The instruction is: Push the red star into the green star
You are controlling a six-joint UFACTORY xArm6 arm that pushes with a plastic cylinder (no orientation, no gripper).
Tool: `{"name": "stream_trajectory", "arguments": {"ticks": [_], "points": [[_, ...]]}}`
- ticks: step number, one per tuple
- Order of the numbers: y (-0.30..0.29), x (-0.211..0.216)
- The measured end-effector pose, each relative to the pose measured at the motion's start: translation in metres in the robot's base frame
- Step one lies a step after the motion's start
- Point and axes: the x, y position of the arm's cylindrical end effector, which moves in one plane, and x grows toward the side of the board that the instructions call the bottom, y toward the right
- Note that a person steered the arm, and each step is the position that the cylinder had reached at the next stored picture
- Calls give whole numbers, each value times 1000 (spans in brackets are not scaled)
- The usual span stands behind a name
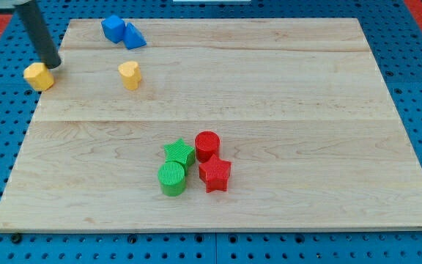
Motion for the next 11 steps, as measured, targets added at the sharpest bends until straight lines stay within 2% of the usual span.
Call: {"name": "stream_trajectory", "arguments": {"ticks": [2, 4, 5, 6, 7, 8, 9, 10, 11], "points": [[29, 19], [176, 139], [182, 258], [188, 293], [268, 276], [321, 252], [315, 242], [286, 231], [286, 254]]}}
